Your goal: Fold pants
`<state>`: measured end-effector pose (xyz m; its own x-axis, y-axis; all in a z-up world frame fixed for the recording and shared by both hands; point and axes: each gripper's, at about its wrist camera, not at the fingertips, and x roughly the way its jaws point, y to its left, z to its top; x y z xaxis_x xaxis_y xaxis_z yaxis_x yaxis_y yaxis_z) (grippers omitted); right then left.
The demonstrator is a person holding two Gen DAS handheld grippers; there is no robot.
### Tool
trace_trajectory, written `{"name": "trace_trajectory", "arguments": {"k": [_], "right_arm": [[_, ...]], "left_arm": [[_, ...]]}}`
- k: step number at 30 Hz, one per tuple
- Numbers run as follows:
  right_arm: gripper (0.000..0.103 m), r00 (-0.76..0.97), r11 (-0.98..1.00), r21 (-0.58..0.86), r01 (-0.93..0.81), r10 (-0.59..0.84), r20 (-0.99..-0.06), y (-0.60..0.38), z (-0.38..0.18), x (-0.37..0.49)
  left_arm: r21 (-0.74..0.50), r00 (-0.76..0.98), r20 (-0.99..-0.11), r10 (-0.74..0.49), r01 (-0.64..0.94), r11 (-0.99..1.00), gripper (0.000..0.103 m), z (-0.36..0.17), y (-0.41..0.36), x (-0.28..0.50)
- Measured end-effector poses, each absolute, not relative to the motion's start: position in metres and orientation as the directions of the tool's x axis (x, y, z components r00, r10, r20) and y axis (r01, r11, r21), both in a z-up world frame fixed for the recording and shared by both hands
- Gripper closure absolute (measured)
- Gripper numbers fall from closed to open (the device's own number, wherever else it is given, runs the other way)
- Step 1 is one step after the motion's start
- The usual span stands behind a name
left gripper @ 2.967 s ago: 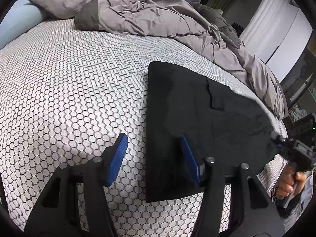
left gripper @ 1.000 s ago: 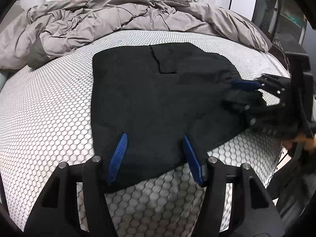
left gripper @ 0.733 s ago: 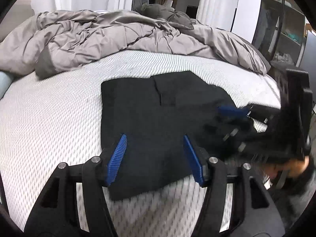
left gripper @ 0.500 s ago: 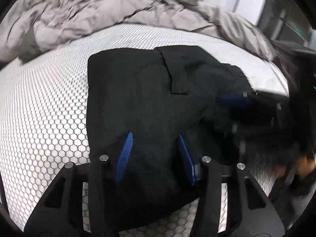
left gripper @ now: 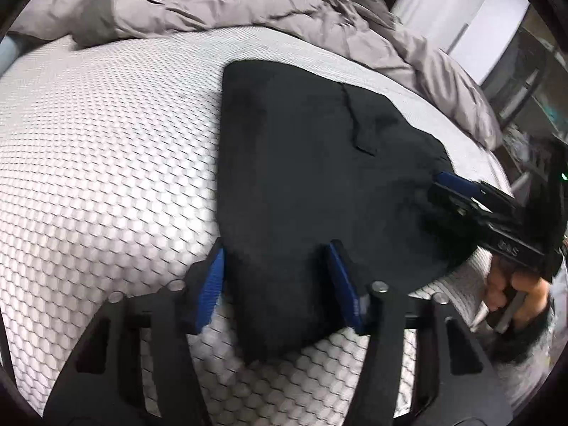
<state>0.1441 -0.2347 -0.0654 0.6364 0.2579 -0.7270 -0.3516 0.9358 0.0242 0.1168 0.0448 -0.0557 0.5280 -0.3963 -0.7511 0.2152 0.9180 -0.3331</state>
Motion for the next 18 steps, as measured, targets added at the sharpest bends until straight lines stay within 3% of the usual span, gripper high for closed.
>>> {"name": "trace_trajectory", "arguments": {"k": [4, 7, 11, 14, 15, 16, 18], "right_arm": [[0.042, 0.629, 0.940, 0.024, -0.340, 0.246, -0.738, -0.235, -0.068, 0.146], [0.042, 0.633, 0.939, 0.012, -0.343, 0.240, -0.736, -0.232, -0.067, 0.146], [0.042, 0.641, 0.932, 0.025, -0.362, 0.267, -0.720, -0.224, -0.064, 0.146], [0.042, 0.617, 0.913, 0.058, -0.405, 0.319, -0.720, -0.207, -0.068, 0.155], [0.042, 0.601, 0.906, 0.066, -0.418, 0.330, -0.728, -0.200, -0.071, 0.160], [0.042, 0.588, 0.902, 0.074, -0.426, 0.338, -0.735, -0.196, -0.074, 0.163], [0.043, 0.534, 0.896, 0.069, -0.439, 0.322, -0.782, -0.188, -0.087, 0.174]], "left_arm": [[-0.285, 0.497, -0.766, -0.408, 0.305, 0.908, 0.051, -0.048, 0.028, 0.090], [-0.189, 0.535, -0.772, -0.343, 0.323, 0.927, 0.051, -0.032, 0.018, 0.076], [-0.079, 0.658, -0.697, -0.284, 0.323, 0.943, 0.051, -0.008, 0.000, 0.084], [-0.105, 0.651, -0.662, -0.371, 0.409, 0.906, 0.051, -0.002, -0.023, 0.109], [-0.098, 0.628, -0.677, -0.384, 0.441, 0.892, 0.058, -0.007, -0.031, 0.120], [-0.096, 0.595, -0.708, -0.381, 0.453, 0.886, 0.073, -0.016, -0.037, 0.132], [-0.123, 0.539, -0.757, -0.371, 0.440, 0.890, 0.080, -0.041, -0.038, 0.152]]}}
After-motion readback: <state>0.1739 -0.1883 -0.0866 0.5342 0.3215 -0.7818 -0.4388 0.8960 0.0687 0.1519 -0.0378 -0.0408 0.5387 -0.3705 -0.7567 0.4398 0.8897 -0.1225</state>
